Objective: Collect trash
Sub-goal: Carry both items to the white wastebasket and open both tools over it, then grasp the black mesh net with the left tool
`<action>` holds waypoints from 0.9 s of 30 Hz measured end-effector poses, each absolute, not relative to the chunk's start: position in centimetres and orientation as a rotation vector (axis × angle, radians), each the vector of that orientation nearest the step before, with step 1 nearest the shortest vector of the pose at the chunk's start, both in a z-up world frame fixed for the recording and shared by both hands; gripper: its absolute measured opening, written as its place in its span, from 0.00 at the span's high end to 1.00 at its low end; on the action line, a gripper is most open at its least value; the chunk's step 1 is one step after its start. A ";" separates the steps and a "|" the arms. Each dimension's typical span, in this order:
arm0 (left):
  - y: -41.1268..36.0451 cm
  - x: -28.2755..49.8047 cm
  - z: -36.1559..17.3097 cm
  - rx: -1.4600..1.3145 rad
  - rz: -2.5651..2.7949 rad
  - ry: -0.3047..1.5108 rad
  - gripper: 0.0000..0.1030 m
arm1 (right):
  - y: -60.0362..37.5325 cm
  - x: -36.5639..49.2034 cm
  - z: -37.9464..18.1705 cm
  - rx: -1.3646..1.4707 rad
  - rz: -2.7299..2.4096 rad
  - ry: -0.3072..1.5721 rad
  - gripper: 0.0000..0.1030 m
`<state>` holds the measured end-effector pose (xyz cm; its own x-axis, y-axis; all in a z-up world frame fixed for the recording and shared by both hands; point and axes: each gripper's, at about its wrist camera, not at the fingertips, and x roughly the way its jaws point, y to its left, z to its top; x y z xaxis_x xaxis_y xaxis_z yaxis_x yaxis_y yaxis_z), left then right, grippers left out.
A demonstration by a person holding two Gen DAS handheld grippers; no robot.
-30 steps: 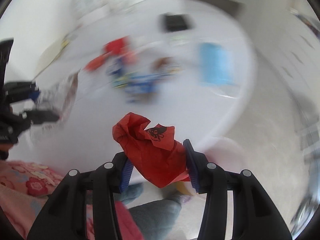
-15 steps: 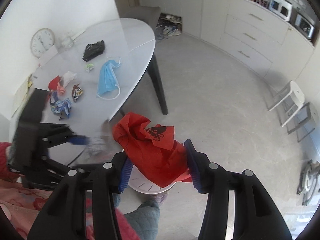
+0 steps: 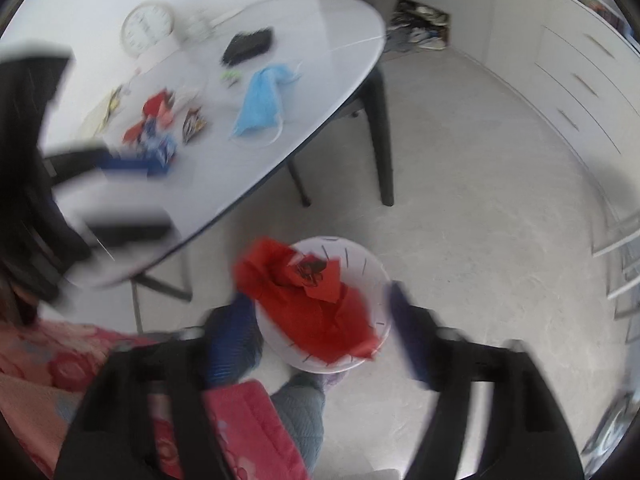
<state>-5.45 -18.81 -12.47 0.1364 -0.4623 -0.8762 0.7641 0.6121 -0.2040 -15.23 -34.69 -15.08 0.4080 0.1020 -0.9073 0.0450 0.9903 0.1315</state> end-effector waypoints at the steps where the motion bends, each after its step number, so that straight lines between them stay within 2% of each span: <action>1: -18.2 -5.2 -11.8 0.309 -0.889 1.106 0.11 | -34.6 -15.2 -15.2 0.121 0.029 1.148 0.02; 9: -14.6 -4.7 -7.7 0.222 -0.708 1.029 0.11 | -36.4 -13.9 -13.6 0.145 -0.002 1.094 0.02; 19: -13.0 -3.2 -6.6 0.205 -0.612 1.007 0.10 | -37.0 -11.6 -11.2 0.177 -0.019 1.020 0.02; 27: -12.0 2.0 -6.1 0.169 -0.546 1.016 0.08 | -35.5 -7.0 -9.3 0.186 -0.008 0.970 0.02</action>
